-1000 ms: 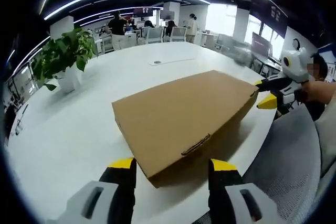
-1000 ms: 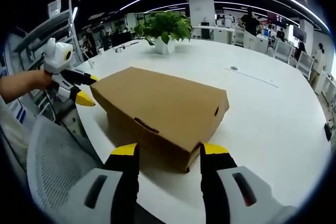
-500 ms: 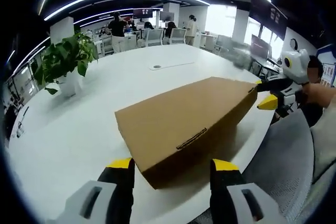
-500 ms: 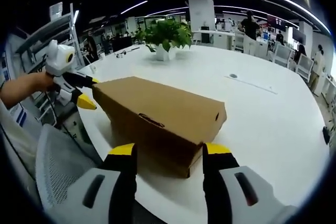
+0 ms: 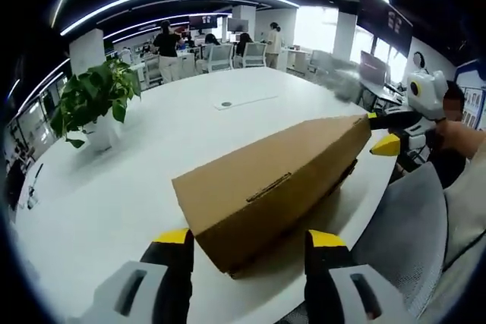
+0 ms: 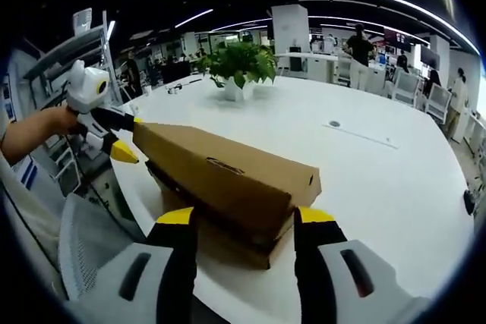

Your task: Operate the shoe box by opening the lid, removing the specified soft item, and placing it in the target area until the item is outside and the box remains undamaged.

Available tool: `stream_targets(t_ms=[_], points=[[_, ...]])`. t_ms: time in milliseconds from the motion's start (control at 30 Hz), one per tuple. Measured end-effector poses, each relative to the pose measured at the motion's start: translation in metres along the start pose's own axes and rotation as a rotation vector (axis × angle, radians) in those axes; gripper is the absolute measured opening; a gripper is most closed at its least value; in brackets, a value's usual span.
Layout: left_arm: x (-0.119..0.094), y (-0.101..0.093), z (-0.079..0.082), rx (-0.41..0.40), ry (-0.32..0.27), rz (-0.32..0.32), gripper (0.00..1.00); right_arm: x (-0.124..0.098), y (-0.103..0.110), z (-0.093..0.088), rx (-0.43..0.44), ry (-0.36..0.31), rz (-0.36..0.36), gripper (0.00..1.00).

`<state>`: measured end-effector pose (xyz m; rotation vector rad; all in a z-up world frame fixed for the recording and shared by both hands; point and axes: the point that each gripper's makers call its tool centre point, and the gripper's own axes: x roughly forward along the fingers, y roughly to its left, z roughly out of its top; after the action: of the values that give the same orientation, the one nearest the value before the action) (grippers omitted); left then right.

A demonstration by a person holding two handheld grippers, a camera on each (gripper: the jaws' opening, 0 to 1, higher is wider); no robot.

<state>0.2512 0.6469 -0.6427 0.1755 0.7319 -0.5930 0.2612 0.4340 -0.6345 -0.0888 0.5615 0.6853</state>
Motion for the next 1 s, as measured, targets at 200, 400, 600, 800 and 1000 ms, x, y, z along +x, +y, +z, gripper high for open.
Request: stream_targets(t_ms=[200, 400, 600, 800, 1000], points=[[-0.005, 0.005, 0.014, 0.026, -0.021, 0.015, 0.59, -0.002, -0.003, 0.016, -0.010, -0.033, -0.005, 0.49], [-0.007, 0.012, 0.026, 0.036, -0.053, 0.030, 0.57, -0.001, -0.007, 0.030, -0.026, -0.052, -0.008, 0.49], [-0.007, 0.019, 0.038, 0.044, -0.090, 0.050, 0.55, 0.001, -0.010, 0.041, -0.050, -0.063, -0.012, 0.50], [-0.008, 0.031, 0.052, 0.033, -0.143, 0.073, 0.49, 0.004, -0.016, 0.055, -0.070, -0.078, -0.016, 0.51], [-0.006, 0.043, 0.065, 0.030, -0.181, 0.094, 0.44, 0.010, -0.021, 0.067, -0.103, -0.085, -0.026, 0.52]])
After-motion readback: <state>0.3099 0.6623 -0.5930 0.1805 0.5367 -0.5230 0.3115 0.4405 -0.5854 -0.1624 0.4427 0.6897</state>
